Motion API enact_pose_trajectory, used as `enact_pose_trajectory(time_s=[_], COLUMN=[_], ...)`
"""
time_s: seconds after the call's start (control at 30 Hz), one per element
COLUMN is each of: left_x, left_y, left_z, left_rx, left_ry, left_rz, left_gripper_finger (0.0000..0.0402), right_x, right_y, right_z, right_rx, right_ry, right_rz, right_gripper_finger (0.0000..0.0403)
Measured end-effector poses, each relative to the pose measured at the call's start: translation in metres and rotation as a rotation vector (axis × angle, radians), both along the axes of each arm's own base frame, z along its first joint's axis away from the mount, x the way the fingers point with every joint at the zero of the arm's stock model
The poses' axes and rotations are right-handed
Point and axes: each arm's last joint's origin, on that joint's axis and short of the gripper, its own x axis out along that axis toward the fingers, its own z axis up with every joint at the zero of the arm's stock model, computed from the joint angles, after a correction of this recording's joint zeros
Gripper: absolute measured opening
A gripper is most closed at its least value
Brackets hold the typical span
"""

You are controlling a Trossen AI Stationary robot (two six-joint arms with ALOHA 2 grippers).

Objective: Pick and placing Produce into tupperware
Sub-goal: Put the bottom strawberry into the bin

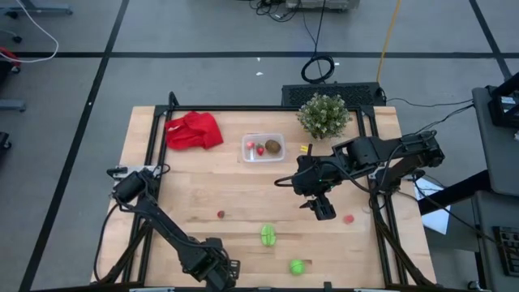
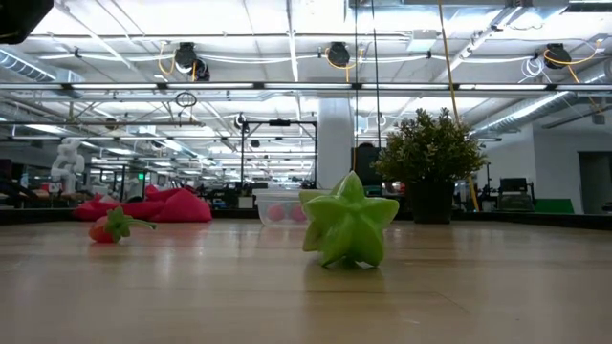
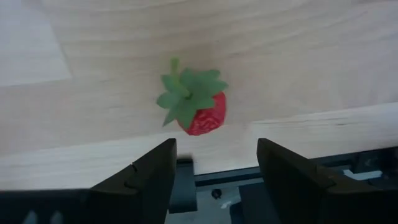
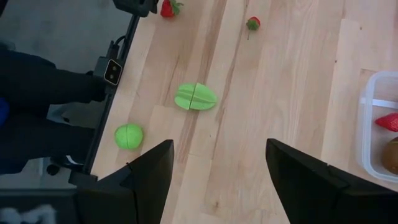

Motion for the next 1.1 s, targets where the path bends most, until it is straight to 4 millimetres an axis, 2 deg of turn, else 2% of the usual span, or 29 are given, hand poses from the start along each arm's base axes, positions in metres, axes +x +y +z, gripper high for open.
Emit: enact_pose_trajectory(time_s=[0.23,0.67,1.1], left_x=[0.0,-0.004,-0.004], left_y=[0.0,0.005,0.007], left_z=[-0.001,-0.032,-0.033], left_rx=[0.001,-0.048,-0.027], left_ry=[-0.003,-0.037,-0.031], left_rz=[0.002,0.01,0.01], left_gripper_finger=[0.0227,0.0227,0.0227], right_x=[0.0,0.0,0.0], right_y=[0.0,0.0,0.0], right_z=[0.0,0.0,0.0], right_rx=[0.0,0.0,0.0], right_ry=[0.0,0.0,0.0], right_rz=[0.0,0.0,0.0], right_gripper_finger=[0.0247,0.0247,0.0247])
